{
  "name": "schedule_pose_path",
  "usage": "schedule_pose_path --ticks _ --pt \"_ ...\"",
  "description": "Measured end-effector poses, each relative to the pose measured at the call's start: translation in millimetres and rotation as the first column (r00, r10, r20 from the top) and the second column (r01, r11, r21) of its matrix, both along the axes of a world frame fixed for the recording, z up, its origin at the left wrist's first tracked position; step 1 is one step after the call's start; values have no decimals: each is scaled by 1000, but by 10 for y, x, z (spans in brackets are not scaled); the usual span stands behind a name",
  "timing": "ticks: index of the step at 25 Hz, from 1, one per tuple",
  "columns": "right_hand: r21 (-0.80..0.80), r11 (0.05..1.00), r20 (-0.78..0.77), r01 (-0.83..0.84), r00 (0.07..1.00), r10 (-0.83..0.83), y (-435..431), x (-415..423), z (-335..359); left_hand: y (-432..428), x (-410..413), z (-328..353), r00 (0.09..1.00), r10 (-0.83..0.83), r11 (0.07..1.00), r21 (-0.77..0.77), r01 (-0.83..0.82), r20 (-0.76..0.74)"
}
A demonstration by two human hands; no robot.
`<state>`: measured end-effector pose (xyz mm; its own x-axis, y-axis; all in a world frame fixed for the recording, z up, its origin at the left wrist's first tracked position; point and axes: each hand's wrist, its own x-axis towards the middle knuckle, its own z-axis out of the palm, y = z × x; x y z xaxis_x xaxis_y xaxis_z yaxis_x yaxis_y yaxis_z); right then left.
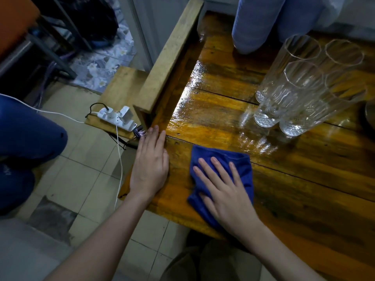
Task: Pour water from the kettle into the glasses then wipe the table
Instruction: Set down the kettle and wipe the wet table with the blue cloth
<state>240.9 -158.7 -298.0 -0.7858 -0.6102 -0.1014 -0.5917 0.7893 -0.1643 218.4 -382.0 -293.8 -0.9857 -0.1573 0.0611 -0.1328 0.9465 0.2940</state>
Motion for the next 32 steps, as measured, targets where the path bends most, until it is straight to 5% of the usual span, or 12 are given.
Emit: schedule_pose_path --ticks 4,8,16,22,27,32 --pt "7 1000 20 25 999 -25 510 21 35 -16 -10 3 1000 -3 1000 -7 3 -6" --pt "3 996 48 91 995 -91 -84 -96 56 -33 -22 -30 1000 -11 1000 -28 11 4" --pt "12 994 62 -110 992 109 389 -198 46 -47 -25 -33 1000 -7 1000 -3 7 -2" --pt "-18 998 28 54 998 -53 -319 -301 74 -65 -39 -66 1000 -11 1000 -5 12 22" --pt "0 973 -3 -230 973 230 -101 -44 16 -59 -40 -46 999 -24 1000 3 24 25" --pt "-19 980 13 198 980 -198 496 -332 36 -58 -34 -47 1000 -22 1000 12 22 20"
